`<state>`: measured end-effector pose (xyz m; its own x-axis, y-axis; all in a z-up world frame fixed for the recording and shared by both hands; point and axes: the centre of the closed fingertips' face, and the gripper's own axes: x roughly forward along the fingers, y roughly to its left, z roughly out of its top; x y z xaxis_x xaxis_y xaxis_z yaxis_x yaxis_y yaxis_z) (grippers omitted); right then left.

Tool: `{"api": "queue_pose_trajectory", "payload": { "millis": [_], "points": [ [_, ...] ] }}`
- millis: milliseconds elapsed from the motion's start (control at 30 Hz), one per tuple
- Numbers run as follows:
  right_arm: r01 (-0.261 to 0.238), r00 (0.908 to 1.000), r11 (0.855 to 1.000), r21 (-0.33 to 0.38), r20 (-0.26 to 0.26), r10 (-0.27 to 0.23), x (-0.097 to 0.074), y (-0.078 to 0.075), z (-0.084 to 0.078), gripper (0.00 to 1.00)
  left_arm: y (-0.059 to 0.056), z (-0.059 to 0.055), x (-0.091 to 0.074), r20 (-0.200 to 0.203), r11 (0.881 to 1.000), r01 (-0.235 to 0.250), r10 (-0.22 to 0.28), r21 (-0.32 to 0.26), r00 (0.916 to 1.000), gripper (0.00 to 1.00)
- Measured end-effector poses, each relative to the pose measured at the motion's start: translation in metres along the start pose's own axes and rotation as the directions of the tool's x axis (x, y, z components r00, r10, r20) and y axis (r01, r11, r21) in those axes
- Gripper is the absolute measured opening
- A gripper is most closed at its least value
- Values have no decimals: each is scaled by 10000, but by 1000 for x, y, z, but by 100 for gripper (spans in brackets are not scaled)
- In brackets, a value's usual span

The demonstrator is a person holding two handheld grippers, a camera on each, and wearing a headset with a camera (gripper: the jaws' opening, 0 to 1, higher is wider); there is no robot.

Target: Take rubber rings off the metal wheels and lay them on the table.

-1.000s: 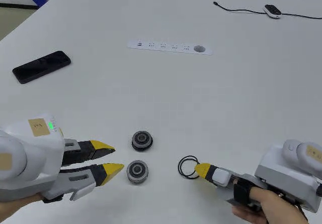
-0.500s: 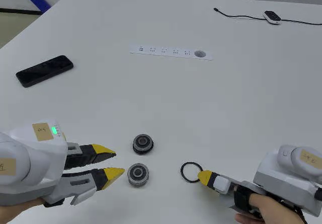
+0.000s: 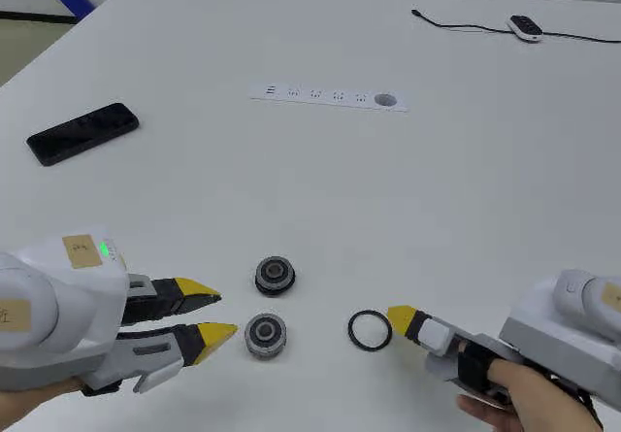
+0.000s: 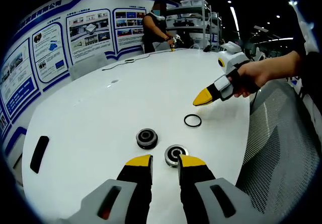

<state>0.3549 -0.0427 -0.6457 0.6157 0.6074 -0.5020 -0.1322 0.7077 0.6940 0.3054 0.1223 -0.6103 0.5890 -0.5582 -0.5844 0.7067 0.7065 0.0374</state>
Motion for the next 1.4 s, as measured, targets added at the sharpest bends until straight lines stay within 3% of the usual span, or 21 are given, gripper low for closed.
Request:
{"api": "queue_pose_trajectory", "payload": {
  "millis": [100,200,333,433,633,800,1033,1400],
  "points": [
    [-291,9995,9992,263,163,287,2,7,6,10,5,2,4,-70,10000,30,-30,42,10000,20],
    [-741,9953,9884,1327,724,649,3,18,17,10,11,8,14,68,9997,216,-215,-105,9997,20],
    [-920,9936,9870,1317,776,823,2,24,21,10,16,14,30,-14,9992,397,-397,26,9992,20],
    [-1138,9888,9778,1759,1153,944,1,28,29,10,18,20,44,50,9985,544,-545,107,9985,19],
    [-1205,9865,9743,1903,1330,960,1,26,37,10,24,24,67,-102,9965,805,-803,233,9967,18],
    [-1137,9878,9773,1785,1257,920,2,24,35,10,29,17,76,-356,9956,931,-926,140,9951,17],
    [-1137,9889,9779,1753,1143,945,3,26,31,10,27,12,84,-521,9940,1089,-1086,26,9927,16],
    [-1339,9893,9781,1591,798,1225,10,38,22,10,27,12,86,-417,9935,1122,-1129,-204,9927,14]
  ]
}}
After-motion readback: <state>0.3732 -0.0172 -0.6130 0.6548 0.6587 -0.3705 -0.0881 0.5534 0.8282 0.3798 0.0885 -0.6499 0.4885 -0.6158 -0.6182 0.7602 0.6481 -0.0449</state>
